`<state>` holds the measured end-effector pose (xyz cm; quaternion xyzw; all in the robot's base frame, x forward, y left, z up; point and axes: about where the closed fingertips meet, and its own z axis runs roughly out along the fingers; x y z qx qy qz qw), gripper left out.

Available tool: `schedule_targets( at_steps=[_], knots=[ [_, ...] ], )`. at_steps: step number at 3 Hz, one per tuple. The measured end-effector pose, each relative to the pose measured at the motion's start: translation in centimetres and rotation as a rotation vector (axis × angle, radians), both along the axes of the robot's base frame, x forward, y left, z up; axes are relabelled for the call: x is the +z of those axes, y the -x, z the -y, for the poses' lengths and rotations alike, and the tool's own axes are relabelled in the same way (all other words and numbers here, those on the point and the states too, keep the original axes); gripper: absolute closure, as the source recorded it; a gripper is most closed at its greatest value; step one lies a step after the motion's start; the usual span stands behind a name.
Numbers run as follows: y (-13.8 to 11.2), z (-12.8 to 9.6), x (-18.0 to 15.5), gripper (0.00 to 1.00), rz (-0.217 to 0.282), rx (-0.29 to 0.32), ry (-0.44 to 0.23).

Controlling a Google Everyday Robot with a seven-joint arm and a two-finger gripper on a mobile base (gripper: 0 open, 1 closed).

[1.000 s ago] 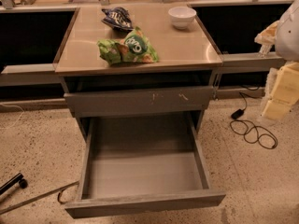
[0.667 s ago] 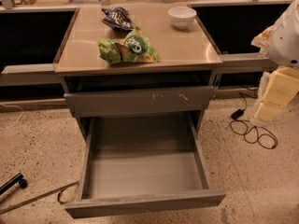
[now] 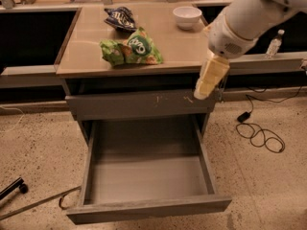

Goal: Place green rice chip bag into middle drawer

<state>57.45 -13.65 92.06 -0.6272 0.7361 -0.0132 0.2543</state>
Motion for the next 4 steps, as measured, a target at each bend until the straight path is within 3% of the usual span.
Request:
schedule_targets(
  at_steps=[1,2,3,4],
  knots=[
    [-6.5,-4.8,-2.5,0.00,0.035,0.060,-0.031],
    [-6.5,-4.8,-2.5,0.00,0.035,0.061,-0.031],
    [-9.7,-6.3,-2.2,0.00,0.058,0.097,-0.035],
    [-14.8,-9.5,-3.8,0.00,0.053,0.164,-0.038]
  ],
)
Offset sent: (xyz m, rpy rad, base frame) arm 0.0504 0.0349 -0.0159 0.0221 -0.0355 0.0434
